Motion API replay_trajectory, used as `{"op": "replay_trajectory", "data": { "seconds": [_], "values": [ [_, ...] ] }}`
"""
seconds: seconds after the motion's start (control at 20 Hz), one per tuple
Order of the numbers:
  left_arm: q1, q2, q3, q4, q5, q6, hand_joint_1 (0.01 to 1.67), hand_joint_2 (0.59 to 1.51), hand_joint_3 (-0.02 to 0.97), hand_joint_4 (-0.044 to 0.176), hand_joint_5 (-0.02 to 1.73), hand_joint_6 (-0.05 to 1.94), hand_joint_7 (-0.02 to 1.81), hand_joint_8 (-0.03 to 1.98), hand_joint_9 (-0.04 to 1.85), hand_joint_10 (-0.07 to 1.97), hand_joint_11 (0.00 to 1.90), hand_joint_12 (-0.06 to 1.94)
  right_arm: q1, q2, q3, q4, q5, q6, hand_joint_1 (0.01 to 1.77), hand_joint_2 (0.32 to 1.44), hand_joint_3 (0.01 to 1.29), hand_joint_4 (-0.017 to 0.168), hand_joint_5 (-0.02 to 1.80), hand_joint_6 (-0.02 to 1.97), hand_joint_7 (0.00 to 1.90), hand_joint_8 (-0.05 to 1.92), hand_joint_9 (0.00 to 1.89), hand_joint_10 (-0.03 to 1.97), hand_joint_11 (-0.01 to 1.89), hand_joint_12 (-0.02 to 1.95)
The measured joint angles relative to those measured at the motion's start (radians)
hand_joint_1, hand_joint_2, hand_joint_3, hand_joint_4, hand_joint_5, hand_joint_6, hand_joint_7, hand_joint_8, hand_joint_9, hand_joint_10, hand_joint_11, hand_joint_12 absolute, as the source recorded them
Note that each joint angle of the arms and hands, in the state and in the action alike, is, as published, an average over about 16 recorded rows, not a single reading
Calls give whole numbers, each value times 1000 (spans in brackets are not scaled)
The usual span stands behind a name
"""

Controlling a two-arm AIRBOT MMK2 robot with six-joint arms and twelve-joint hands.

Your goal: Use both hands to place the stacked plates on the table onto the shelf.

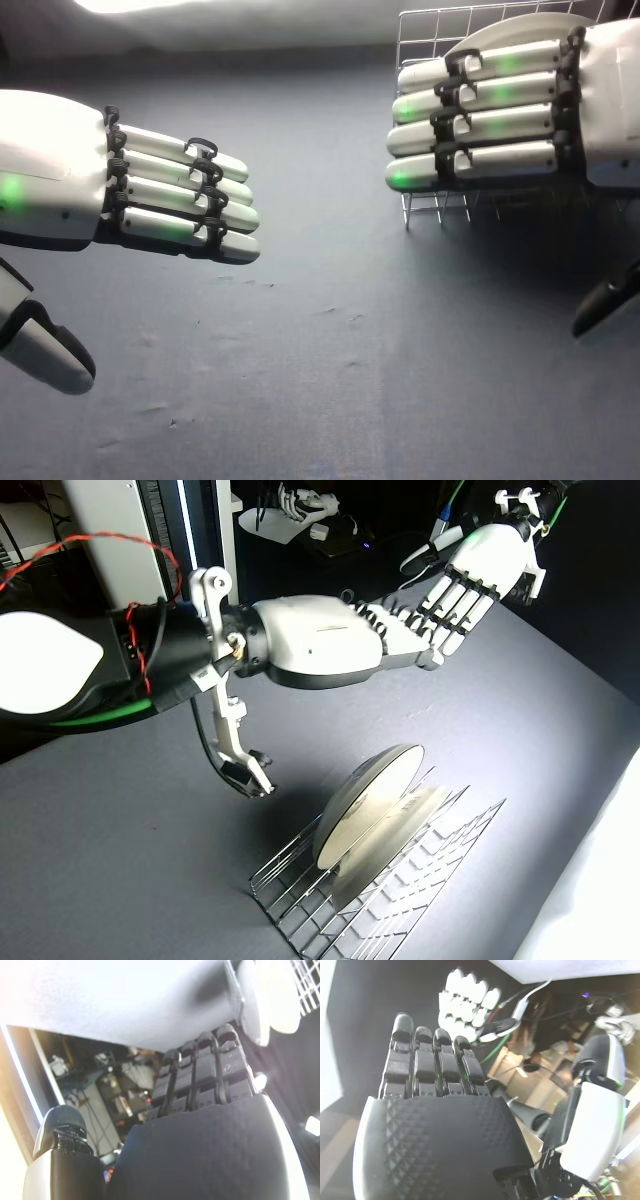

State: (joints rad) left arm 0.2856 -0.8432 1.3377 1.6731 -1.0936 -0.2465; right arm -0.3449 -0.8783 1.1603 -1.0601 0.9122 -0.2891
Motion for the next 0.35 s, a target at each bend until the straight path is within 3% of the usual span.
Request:
{"op": "replay_trajectory", "data": {
  "seconds": [0.35],
  "values": [
    [1,0,1,0,4,6,14,1055,21,2,22,20,19,13,22,8,16,10,-18,7,4,-32,51,-17,379,776,13,3,21,26,22,17,15,3,18,21]
  ]
}}
